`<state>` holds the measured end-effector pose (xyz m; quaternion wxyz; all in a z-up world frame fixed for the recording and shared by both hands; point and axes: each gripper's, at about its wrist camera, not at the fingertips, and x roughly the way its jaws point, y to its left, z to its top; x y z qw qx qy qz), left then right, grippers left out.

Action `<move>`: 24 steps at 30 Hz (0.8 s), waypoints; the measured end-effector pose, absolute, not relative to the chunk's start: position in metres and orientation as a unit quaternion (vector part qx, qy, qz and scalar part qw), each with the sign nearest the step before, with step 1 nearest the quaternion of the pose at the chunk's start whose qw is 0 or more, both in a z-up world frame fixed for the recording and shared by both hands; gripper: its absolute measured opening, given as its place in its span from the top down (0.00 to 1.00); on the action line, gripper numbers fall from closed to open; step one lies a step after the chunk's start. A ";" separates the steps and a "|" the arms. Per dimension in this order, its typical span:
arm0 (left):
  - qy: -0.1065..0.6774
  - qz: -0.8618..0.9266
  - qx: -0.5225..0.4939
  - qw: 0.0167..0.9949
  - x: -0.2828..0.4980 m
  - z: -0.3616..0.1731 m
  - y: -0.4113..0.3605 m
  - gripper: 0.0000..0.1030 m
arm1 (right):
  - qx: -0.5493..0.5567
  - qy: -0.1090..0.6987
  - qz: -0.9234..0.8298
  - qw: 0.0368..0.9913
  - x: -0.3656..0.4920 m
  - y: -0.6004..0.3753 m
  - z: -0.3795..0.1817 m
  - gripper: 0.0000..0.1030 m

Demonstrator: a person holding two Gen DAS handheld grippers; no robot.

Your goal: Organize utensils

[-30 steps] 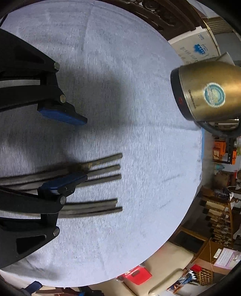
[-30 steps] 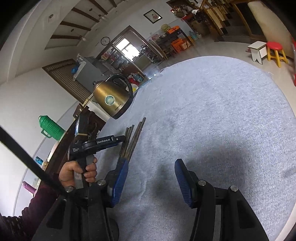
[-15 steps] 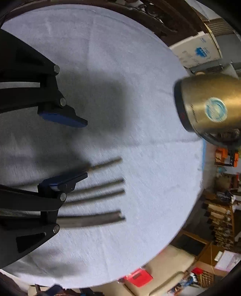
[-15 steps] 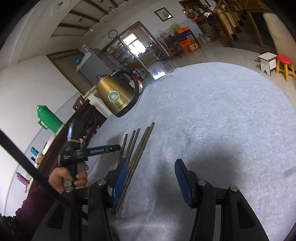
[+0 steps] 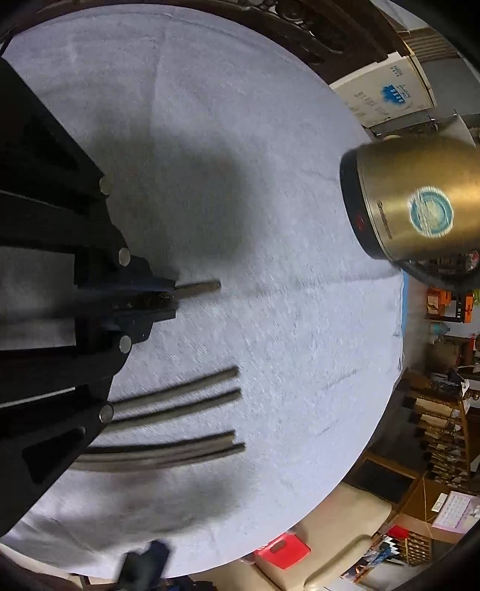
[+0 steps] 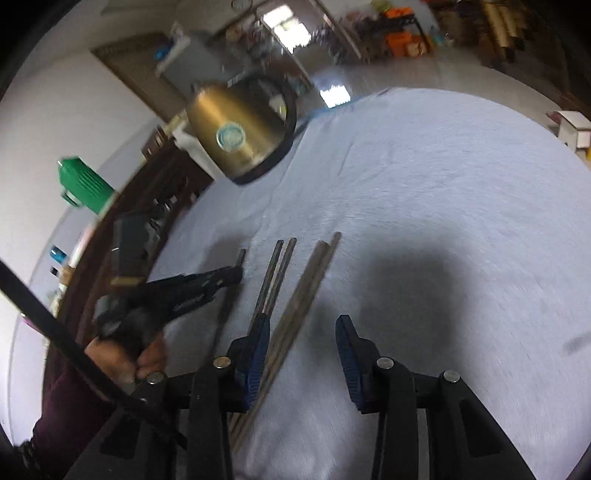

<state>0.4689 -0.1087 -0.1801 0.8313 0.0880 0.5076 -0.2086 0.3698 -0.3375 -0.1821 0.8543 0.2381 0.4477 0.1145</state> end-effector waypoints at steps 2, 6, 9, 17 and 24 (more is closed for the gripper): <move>0.510 -0.213 0.082 0.829 0.466 -0.180 -0.099 0.94 | 0.226 0.466 0.127 0.846 0.394 -0.324 -0.182 0.61; 0.516 -0.215 0.075 0.826 0.466 -0.180 -0.081 0.94 | 0.201 0.520 0.110 0.823 0.443 -0.302 -0.189 0.64; 0.520 -0.218 0.067 0.823 0.471 -0.178 -0.076 0.94 | 0.205 0.551 0.092 0.804 0.469 -0.297 -0.200 0.67; 0.519 -0.226 0.051 0.823 0.493 -0.184 -0.081 0.82 | 0.192 0.586 0.050 0.785 0.505 -0.289 -0.218 0.66; 0.522 -0.228 0.054 0.820 0.508 -0.186 -0.088 0.82 | 0.117 0.609 0.014 0.785 0.524 -0.259 -0.215 0.69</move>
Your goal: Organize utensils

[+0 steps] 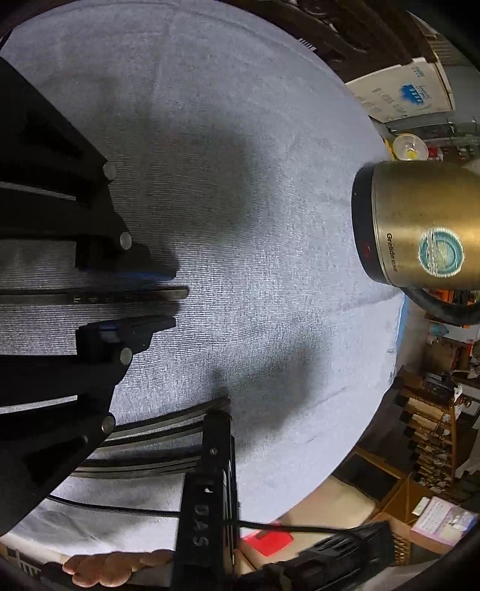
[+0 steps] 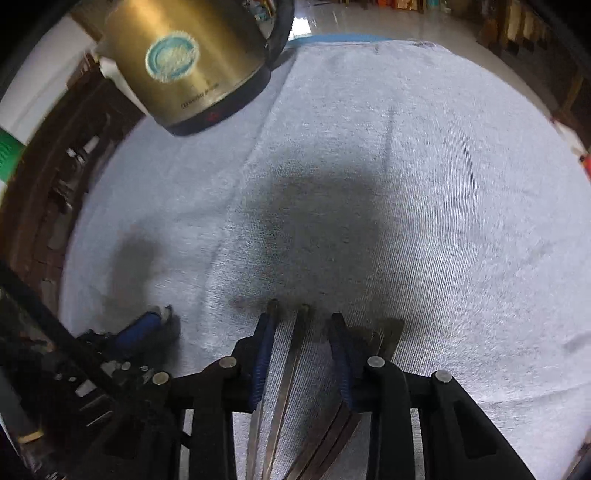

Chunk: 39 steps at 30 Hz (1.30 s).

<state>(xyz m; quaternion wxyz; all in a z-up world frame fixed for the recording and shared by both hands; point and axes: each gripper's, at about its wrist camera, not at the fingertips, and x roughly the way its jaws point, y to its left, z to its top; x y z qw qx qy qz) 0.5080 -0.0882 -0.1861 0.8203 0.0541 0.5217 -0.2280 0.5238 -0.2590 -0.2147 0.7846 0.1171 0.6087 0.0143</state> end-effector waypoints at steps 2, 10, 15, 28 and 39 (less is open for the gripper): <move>0.524 -0.226 0.066 0.819 0.510 -0.186 -0.091 0.83 | 0.084 0.617 0.005 0.782 0.529 -0.247 -0.214 0.75; 0.547 -0.213 0.054 0.808 0.511 -0.186 -0.080 0.95 | 0.032 0.616 0.004 0.787 0.523 -0.225 -0.214 0.93; 0.530 -0.204 0.019 0.823 0.494 -0.168 -0.059 0.95 | 0.089 0.579 0.030 0.810 0.501 -0.246 -0.192 0.94; 0.346 -0.230 -0.017 0.909 0.402 -0.028 -0.035 0.95 | 0.125 0.388 0.079 0.910 0.398 -0.270 -0.076 1.00; 0.293 -0.228 -0.018 0.928 0.348 0.001 -0.028 0.95 | 0.135 0.391 0.084 0.907 0.355 -0.278 -0.064 0.97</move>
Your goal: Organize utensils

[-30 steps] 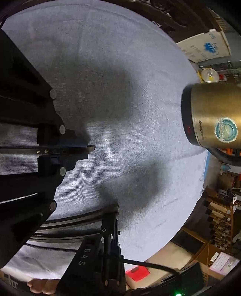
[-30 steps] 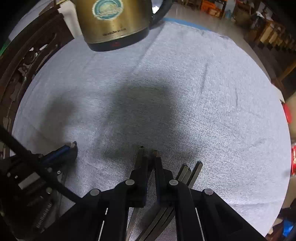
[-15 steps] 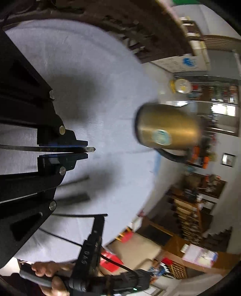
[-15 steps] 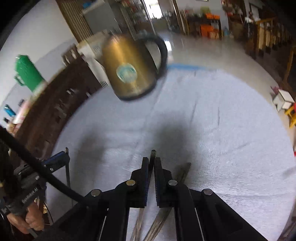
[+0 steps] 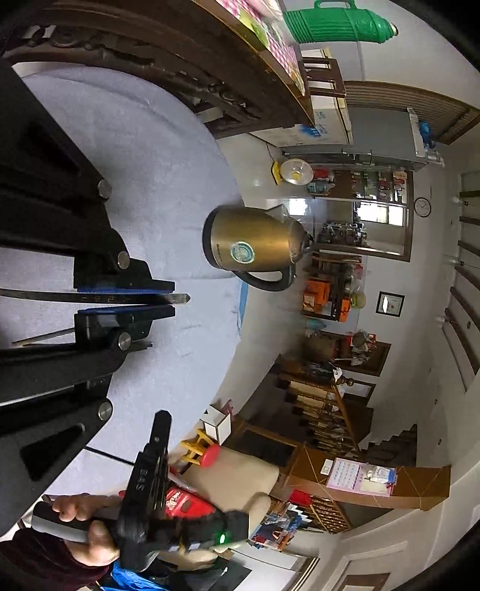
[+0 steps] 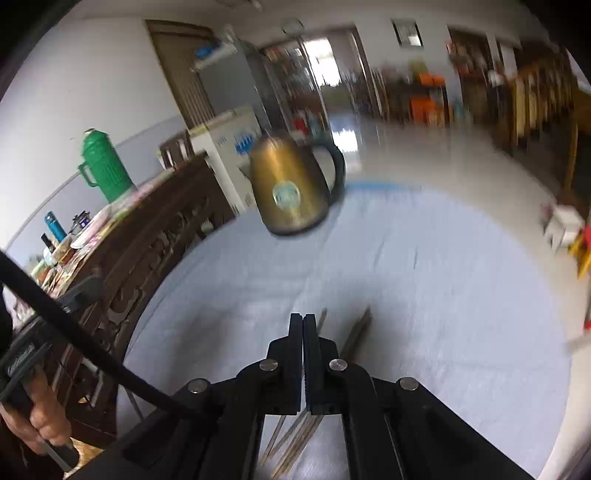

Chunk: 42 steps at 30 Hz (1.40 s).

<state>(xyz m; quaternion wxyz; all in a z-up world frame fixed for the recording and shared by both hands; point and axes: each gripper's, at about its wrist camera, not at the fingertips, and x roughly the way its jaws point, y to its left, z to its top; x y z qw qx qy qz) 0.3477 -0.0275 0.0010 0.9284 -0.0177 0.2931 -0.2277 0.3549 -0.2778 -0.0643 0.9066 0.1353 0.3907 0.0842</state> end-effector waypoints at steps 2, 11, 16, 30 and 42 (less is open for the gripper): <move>0.302 -0.226 -0.020 0.926 0.351 -0.005 -0.026 0.95 | 0.161 0.431 0.096 0.883 0.373 -0.284 -0.084 0.96; 0.307 -0.230 -0.042 0.922 0.370 -0.018 -0.007 0.95 | 0.233 0.529 0.032 0.815 0.454 -0.321 -0.159 0.90; 0.316 -0.242 -0.060 0.915 0.382 -0.030 0.000 0.95 | 0.220 0.575 -0.004 0.788 0.494 -0.318 -0.194 0.76; 0.315 -0.252 -0.066 0.912 0.374 -0.027 0.004 0.95 | 0.130 0.539 0.008 0.832 0.499 -0.278 -0.176 0.85; 0.306 -0.243 -0.072 0.918 0.356 -0.017 0.003 0.95 | 0.190 0.480 0.074 0.853 0.455 -0.309 -0.151 0.88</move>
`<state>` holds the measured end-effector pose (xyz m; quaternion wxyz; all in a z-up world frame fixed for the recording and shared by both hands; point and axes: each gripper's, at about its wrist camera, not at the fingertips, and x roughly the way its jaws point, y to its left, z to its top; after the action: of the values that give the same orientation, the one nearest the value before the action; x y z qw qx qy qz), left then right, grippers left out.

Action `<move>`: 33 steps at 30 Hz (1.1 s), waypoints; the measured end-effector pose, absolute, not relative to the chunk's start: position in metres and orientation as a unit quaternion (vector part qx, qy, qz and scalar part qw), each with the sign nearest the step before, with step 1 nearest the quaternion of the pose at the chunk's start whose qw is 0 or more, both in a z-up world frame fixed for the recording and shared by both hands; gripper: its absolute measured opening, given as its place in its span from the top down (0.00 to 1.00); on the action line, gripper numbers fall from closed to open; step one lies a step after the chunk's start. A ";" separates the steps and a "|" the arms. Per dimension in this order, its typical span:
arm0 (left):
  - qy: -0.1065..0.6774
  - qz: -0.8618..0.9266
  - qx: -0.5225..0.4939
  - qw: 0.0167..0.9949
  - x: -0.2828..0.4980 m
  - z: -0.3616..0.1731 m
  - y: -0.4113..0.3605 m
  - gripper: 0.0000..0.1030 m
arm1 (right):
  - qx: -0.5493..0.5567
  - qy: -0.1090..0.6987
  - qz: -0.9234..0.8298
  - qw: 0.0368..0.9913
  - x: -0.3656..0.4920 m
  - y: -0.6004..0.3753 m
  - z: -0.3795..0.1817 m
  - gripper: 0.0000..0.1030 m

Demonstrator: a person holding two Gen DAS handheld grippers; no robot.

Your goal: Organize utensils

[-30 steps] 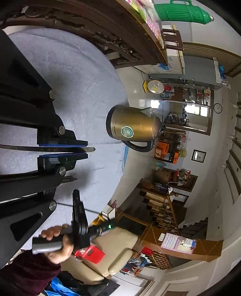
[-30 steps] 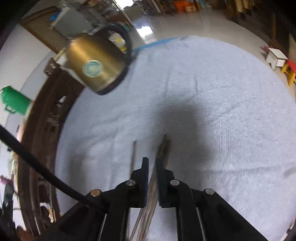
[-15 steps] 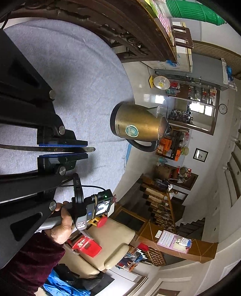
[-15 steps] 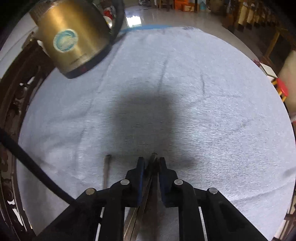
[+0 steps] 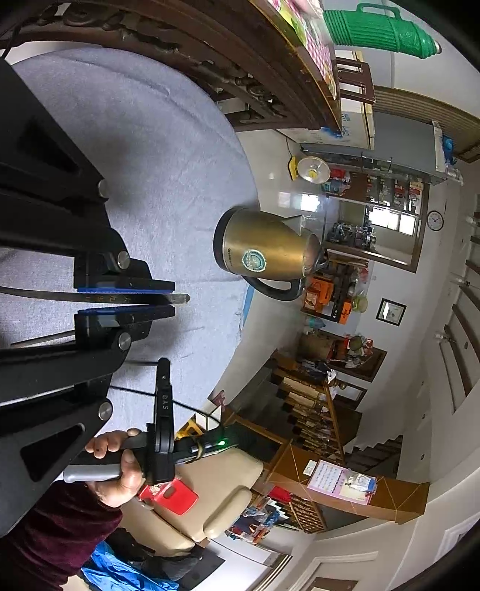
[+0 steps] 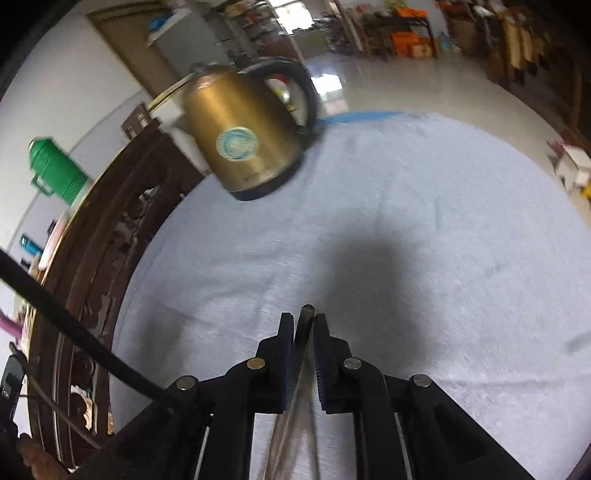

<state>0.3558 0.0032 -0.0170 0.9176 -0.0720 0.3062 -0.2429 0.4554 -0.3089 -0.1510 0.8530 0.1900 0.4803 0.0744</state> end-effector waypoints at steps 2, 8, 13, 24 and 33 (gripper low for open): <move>0.312 -0.242 -0.070 0.916 0.357 -0.020 0.001 0.95 | 0.197 0.490 0.063 0.847 0.448 -0.318 -0.163 0.88; 0.319 -0.245 -0.066 0.913 0.364 -0.025 -0.007 0.95 | 0.250 0.541 0.045 0.802 0.455 -0.344 -0.198 0.86; 0.324 -0.245 -0.068 0.911 0.369 -0.033 -0.008 0.95 | 0.258 0.570 0.003 0.780 0.466 -0.344 -0.212 0.65; 0.327 -0.248 -0.070 0.909 0.367 -0.031 -0.006 0.95 | 0.171 0.600 -0.068 0.779 0.491 -0.308 -0.213 0.93; 0.302 -0.243 -0.068 0.919 0.343 -0.004 0.002 0.95 | 0.218 0.467 0.029 0.856 0.428 -0.312 -0.138 0.94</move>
<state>0.3428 0.0022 -0.0039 0.9191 -0.0680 0.3024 -0.2434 0.4283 -0.3124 -0.1383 0.8564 0.2176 0.4674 0.0286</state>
